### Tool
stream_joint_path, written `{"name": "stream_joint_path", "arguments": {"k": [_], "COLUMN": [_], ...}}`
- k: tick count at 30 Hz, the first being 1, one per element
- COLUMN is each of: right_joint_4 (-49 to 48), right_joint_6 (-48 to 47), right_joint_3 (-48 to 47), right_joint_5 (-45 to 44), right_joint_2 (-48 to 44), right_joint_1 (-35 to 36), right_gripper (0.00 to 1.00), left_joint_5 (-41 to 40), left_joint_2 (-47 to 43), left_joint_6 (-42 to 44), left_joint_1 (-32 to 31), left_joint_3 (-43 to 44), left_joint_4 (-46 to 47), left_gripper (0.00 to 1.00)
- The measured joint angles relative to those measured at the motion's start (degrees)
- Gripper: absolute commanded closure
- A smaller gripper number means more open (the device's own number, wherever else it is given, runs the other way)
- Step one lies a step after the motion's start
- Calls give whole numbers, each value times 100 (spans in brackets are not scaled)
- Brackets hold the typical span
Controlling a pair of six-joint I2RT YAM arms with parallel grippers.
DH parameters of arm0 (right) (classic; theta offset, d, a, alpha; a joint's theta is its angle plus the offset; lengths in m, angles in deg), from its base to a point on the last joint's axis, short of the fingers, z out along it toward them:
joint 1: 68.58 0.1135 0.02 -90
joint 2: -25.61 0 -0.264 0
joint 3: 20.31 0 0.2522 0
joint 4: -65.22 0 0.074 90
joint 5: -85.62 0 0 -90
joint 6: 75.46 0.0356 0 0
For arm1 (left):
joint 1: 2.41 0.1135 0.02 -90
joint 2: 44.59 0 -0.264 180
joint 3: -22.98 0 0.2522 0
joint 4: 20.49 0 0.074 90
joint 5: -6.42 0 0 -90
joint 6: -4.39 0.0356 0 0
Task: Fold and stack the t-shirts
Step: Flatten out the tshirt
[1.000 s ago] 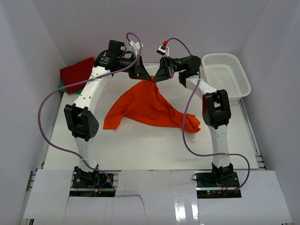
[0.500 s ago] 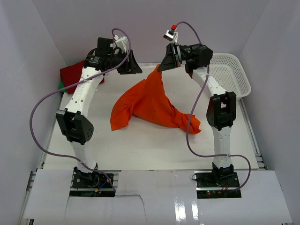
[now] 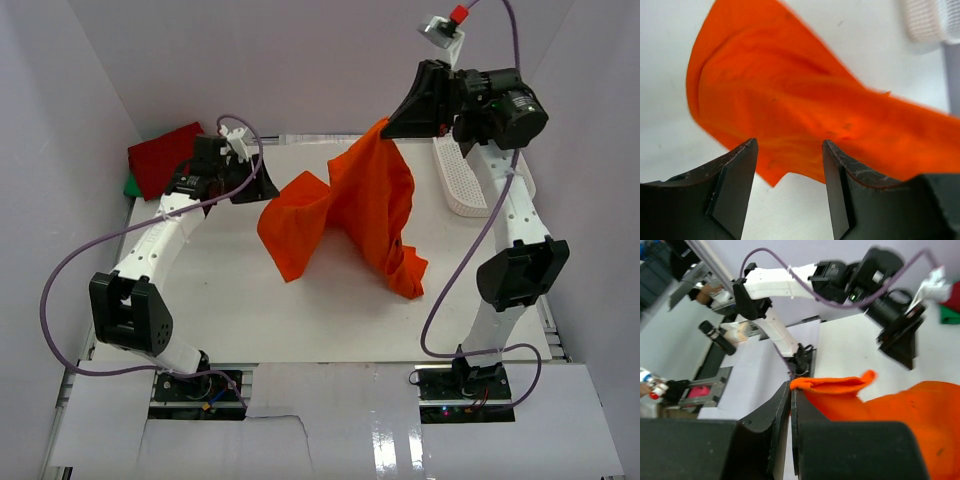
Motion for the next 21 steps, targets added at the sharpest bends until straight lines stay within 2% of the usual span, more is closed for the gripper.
{"name": "stream_joint_path", "arguments": {"k": [4,5,6,7,9,10,12,16,21], "right_joint_4": [-7,306,896,2031,5141,6323,7862,9840,10896], "right_joint_6": [-717,-1093,-1576,-2669,-4859,-5698,-6966,-8714,-9698], "right_joint_3": [59,116,166,149,-809,-1294,-1419,-1073,-501], "right_joint_5": [-7,-35,-90,-232,-1185,-1703,-2385,-3392,-4046], "right_joint_2": [-146,-166,-214,-269,-142,-76,-343,-973,-1115], "right_joint_1": [-568,-691,-802,-909,-957,-951,-925,-859,-839], "right_gripper": [92,92,92,92,92,92,92,92,92], "left_joint_5": [-487,-752,-994,-1189,-1633,-1825,-2114,-2527,-3060], "left_joint_2": [13,13,13,13,11,9,-9,-245,-1095], "left_joint_6": [87,111,133,153,170,175,184,160,74], "left_joint_1": [-251,-398,-555,-710,-1064,-1200,-1475,-1991,-2826], "left_joint_3": [-977,-1163,-1283,-1368,-1491,-1547,-1672,-2083,-2522], "left_joint_4": [-2,-33,-63,-85,-92,-74,-46,-44,181], "left_gripper": [34,34,34,34,35,35,36,35,35]}}
